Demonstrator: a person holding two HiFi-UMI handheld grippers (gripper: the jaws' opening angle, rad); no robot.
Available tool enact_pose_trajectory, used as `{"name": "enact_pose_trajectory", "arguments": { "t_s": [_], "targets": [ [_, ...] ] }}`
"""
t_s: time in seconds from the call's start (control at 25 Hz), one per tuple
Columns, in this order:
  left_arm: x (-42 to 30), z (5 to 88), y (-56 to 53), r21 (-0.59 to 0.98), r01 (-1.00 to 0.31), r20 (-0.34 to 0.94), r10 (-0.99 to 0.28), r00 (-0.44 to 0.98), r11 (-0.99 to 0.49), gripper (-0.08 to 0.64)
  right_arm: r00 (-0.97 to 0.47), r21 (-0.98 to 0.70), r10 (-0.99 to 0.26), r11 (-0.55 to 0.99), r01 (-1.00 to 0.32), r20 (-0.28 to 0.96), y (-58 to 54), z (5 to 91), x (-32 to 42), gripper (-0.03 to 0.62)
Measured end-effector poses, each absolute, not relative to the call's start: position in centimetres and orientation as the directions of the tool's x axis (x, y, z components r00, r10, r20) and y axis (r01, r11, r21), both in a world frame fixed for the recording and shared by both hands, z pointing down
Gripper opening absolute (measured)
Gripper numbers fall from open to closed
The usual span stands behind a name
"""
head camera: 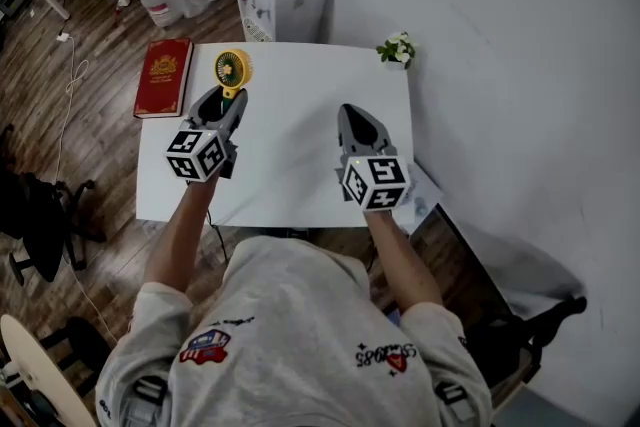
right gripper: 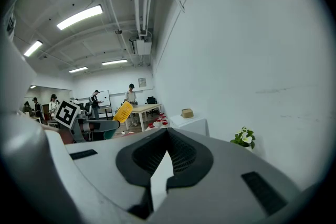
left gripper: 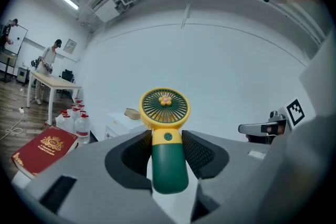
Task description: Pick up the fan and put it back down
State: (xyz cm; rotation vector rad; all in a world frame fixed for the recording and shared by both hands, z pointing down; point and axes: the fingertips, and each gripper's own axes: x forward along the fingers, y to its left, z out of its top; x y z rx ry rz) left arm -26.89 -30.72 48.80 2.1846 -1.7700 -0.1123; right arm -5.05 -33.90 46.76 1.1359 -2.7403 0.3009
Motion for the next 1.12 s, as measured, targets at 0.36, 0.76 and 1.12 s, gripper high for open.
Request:
{"name": "enact_pose_trajectory", "arguments": {
  "t_s": [0.36,0.76,1.12],
  "targets": [
    [-20.2,52.8,-34.4,0.251,-0.910,0.237,-0.891,0.387,-0.329,0.173,-0.605,-0.130,-0.754,0.593,-0.795,0.256,-34.8,48.6,0.6,-0.008],
    [-13.0,59.8,-37.4,0.316,-0.859,0.377,-0.778,0.503,-0.402,0.173,-0.495,-0.143,-0.812,0.475,-0.868,0.309,-34.8,51.6,7.5,-0.008],
    [-8.4,68.4,-37.8,0.304,-0.852,0.549,-0.653,0.522,-0.426,0.173,-0.449,-0.152,-0.824,0.423,-0.894,0.347,-34.0,53.8,10.2,-0.008]
  ]
}}
